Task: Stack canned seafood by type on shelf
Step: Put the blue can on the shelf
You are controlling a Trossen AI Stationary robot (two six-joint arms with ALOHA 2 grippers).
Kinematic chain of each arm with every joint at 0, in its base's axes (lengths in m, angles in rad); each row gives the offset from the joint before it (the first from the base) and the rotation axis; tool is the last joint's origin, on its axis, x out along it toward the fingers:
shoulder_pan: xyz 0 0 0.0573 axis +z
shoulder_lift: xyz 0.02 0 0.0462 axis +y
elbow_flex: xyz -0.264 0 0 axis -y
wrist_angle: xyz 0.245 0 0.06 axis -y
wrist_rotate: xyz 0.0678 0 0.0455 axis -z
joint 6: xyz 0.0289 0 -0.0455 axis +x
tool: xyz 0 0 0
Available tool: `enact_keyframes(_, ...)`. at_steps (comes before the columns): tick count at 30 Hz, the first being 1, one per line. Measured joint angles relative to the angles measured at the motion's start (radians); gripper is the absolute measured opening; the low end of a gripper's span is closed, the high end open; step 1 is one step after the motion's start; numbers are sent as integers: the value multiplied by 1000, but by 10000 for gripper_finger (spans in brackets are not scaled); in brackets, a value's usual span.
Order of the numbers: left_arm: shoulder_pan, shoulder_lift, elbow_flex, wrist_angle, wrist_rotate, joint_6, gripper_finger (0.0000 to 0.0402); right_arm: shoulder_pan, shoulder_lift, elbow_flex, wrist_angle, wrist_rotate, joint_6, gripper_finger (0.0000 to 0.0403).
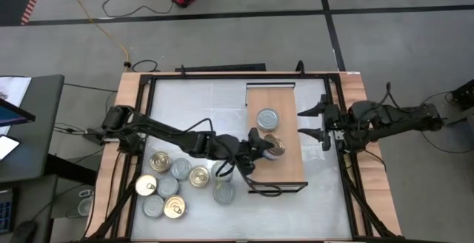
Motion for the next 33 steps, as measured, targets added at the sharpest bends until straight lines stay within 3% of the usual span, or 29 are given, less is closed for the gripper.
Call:
enact_keyframes(5, 1, 4, 4, -20, 53, -70, 248, -2, -1, 0, 1, 0, 1, 295)
enact_keyframes(23, -1, -35, 4, -213, 111, -323, 253, -2, 14, 0, 46, 0, 4, 295)
enact_keyframes(27, 12, -51, 27, -275, 190, -389, 253, -2, 27, 0, 50, 0, 3, 295)
enact_keyframes(33, 8, -51, 58, -316, 207, -394, 254, -2, 26, 0, 52, 0, 2, 295)
